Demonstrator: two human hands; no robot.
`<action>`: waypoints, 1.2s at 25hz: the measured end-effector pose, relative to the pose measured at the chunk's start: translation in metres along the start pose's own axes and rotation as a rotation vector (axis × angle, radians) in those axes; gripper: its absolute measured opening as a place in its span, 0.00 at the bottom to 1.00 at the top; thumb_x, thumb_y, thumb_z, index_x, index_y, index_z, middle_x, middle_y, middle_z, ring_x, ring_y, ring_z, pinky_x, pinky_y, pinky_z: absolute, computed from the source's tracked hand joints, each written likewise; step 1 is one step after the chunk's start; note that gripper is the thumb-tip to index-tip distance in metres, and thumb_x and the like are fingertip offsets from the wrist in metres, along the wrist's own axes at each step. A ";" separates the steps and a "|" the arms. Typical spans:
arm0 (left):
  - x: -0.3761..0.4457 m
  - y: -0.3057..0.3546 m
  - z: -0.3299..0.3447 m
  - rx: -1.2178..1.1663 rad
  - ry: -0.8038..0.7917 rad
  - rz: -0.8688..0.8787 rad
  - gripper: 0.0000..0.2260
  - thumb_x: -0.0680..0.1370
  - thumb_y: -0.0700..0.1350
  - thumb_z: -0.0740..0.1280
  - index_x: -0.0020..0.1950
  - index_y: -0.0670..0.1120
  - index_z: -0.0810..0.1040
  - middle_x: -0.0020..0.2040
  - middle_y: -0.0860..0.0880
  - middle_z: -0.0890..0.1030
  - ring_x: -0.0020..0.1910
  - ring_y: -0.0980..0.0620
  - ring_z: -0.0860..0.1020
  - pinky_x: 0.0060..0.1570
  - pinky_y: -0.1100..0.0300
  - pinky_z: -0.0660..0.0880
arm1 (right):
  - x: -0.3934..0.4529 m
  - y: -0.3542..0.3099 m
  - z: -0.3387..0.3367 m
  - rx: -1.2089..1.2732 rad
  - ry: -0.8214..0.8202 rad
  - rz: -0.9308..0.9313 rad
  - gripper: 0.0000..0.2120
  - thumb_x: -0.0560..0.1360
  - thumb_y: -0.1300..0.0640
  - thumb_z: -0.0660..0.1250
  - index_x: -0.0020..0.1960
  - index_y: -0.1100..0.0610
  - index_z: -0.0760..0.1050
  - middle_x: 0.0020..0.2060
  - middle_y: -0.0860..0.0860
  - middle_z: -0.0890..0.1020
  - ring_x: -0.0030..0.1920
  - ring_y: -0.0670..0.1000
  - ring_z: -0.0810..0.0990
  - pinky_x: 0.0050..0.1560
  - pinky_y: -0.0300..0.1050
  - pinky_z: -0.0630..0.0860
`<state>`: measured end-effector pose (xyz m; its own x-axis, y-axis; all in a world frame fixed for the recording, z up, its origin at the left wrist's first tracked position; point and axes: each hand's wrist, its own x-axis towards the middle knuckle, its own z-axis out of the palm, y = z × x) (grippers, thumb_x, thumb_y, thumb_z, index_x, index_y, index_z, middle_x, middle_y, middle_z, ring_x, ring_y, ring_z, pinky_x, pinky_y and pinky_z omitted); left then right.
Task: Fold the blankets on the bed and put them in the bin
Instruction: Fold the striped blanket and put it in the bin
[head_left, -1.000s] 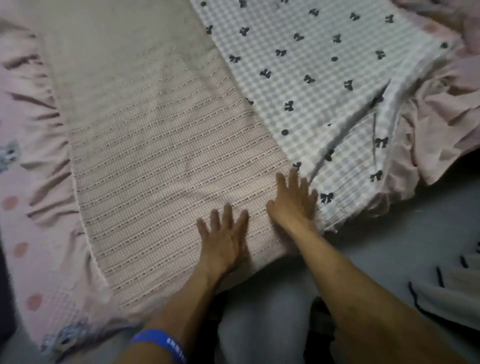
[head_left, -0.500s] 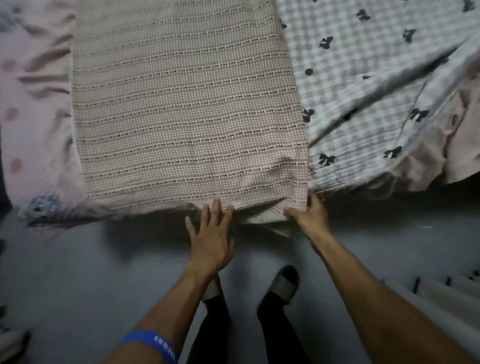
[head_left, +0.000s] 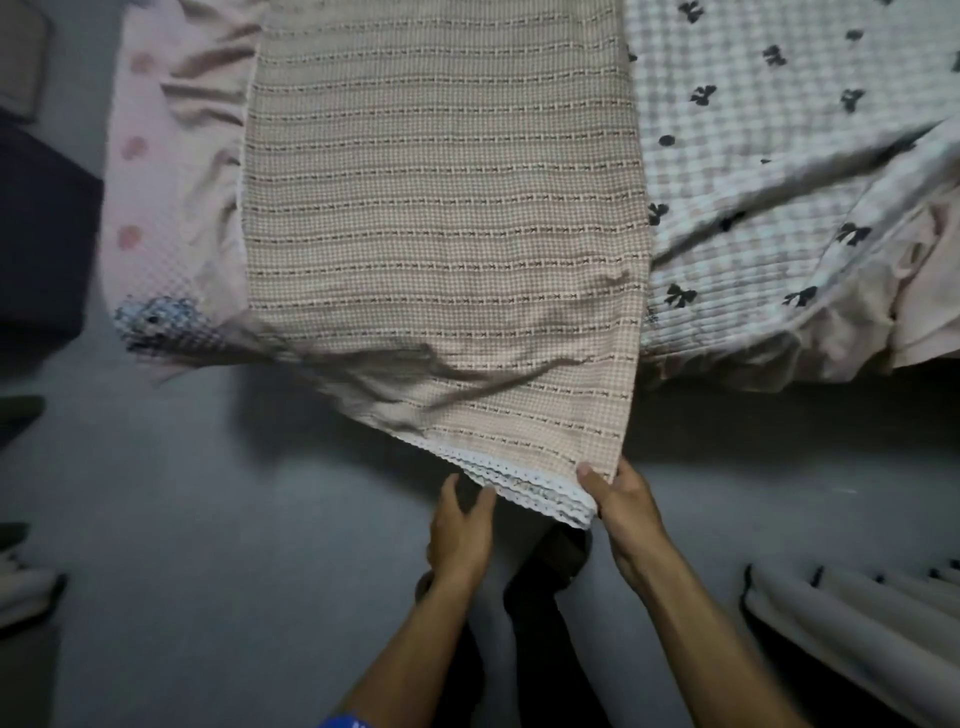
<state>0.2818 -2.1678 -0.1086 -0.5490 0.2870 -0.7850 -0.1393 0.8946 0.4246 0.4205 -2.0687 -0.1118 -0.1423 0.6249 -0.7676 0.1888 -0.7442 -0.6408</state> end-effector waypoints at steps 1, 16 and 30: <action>-0.006 -0.001 -0.001 -0.265 -0.048 -0.129 0.26 0.77 0.57 0.66 0.73 0.51 0.66 0.66 0.51 0.73 0.63 0.49 0.72 0.64 0.53 0.66 | -0.009 -0.002 0.000 0.034 0.036 -0.019 0.08 0.79 0.63 0.66 0.56 0.55 0.78 0.49 0.49 0.85 0.48 0.47 0.84 0.48 0.38 0.78; 0.013 0.008 -0.031 0.180 0.050 0.391 0.40 0.71 0.37 0.68 0.77 0.60 0.55 0.73 0.53 0.68 0.78 0.43 0.50 0.73 0.39 0.39 | -0.078 -0.043 0.040 0.151 0.235 -0.379 0.14 0.76 0.71 0.62 0.51 0.57 0.82 0.41 0.48 0.85 0.40 0.43 0.81 0.43 0.36 0.75; 0.083 0.056 -0.136 0.381 0.591 0.449 0.10 0.65 0.37 0.67 0.38 0.49 0.68 0.33 0.51 0.73 0.40 0.42 0.76 0.55 0.48 0.64 | -0.048 -0.130 0.018 0.101 0.247 -0.662 0.10 0.75 0.69 0.68 0.50 0.56 0.81 0.35 0.39 0.84 0.39 0.37 0.80 0.45 0.32 0.76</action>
<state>0.1164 -2.1405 -0.0891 -0.8428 0.5121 -0.1657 0.4261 0.8229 0.3759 0.3852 -2.0063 0.0085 0.0302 0.9794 -0.1994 0.0463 -0.2007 -0.9786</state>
